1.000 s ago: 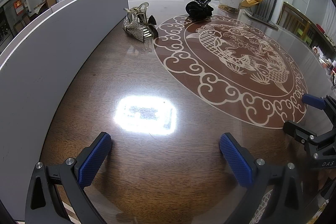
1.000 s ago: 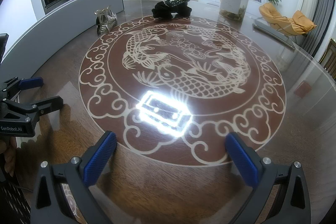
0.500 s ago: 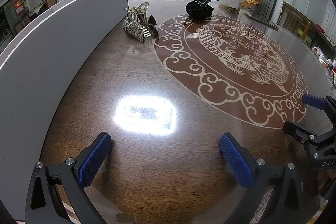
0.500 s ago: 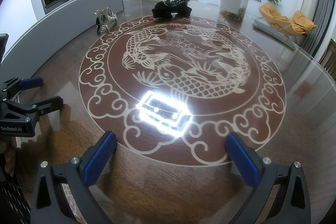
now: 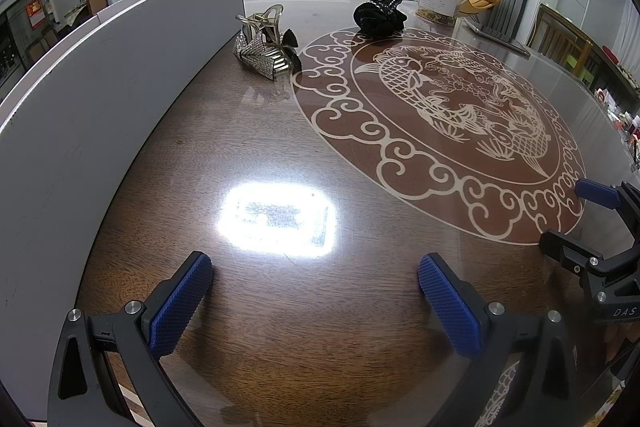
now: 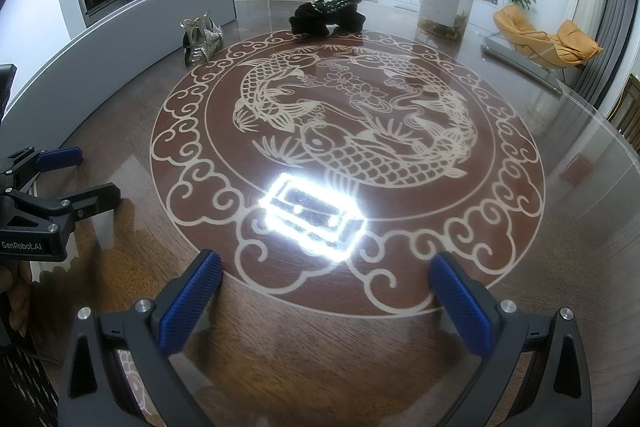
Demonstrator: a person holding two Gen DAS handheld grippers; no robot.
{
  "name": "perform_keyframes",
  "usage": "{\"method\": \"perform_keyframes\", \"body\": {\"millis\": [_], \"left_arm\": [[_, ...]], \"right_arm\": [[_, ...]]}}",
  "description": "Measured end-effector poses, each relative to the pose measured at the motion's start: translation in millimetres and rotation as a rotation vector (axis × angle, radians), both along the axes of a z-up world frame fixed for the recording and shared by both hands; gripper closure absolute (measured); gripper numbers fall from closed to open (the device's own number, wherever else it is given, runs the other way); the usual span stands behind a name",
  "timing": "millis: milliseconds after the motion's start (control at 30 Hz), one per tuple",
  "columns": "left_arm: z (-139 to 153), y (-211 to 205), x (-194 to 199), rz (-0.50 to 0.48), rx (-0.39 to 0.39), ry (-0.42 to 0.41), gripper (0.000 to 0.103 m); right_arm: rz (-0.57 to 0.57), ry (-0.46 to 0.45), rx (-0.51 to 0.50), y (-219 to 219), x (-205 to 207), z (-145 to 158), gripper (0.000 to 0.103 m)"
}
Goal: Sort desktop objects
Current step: 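Bring both tools back over the table, then grasp the gold claw clip with the left tool while the right tool grasps the black fabric item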
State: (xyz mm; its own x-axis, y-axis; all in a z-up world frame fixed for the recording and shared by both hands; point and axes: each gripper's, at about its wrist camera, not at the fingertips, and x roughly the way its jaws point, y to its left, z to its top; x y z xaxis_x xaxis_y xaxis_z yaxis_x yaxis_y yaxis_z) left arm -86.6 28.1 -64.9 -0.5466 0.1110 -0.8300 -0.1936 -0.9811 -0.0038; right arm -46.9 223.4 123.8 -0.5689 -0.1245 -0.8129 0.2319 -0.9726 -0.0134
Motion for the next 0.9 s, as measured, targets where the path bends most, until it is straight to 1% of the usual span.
{"method": "perform_keyframes", "body": {"millis": [167,267,367,500,600,767,800,867,900], "left_arm": [[-0.3,0.5,-1.3,0.001,-0.002,-0.001,0.0],[-0.5,5.1,-18.6,0.032,-0.005,-0.013,0.0],[0.5,17.7,-57.3,0.061,-0.01,-0.039,0.0],[0.7,30.0,-109.7,0.113,-0.007,-0.007,0.0],[1.3,31.6,-149.3,0.185,-0.006,-0.006,0.0],[2.0,26.0,-206.2,0.259,-0.007,-0.004,0.0],[2.1,25.0,-212.4,0.257,-0.007,-0.004,0.0],[2.7,23.5,-221.8,0.22,-0.004,-0.003,0.0],[3.8,22.6,-222.1,0.203,-0.007,0.007,0.006]], "right_arm": [[0.0,0.0,0.0,0.1,-0.1,0.0,0.0],[0.0,0.0,0.0,0.2,-0.1,0.1,0.0],[0.0,0.0,0.0,0.2,-0.2,0.2,0.0],[0.0,0.0,0.0,0.0,-0.1,0.0,0.0],[0.0,0.0,0.0,0.1,-0.1,0.1,0.0],[0.0,0.0,0.0,-0.1,-0.1,0.1,0.0],[0.0,0.0,0.0,-0.2,-0.1,0.0,0.0],[0.0,0.0,0.0,-0.3,0.0,0.0,0.0],[0.0,0.0,0.0,-0.1,-0.2,0.1,0.0]]}}
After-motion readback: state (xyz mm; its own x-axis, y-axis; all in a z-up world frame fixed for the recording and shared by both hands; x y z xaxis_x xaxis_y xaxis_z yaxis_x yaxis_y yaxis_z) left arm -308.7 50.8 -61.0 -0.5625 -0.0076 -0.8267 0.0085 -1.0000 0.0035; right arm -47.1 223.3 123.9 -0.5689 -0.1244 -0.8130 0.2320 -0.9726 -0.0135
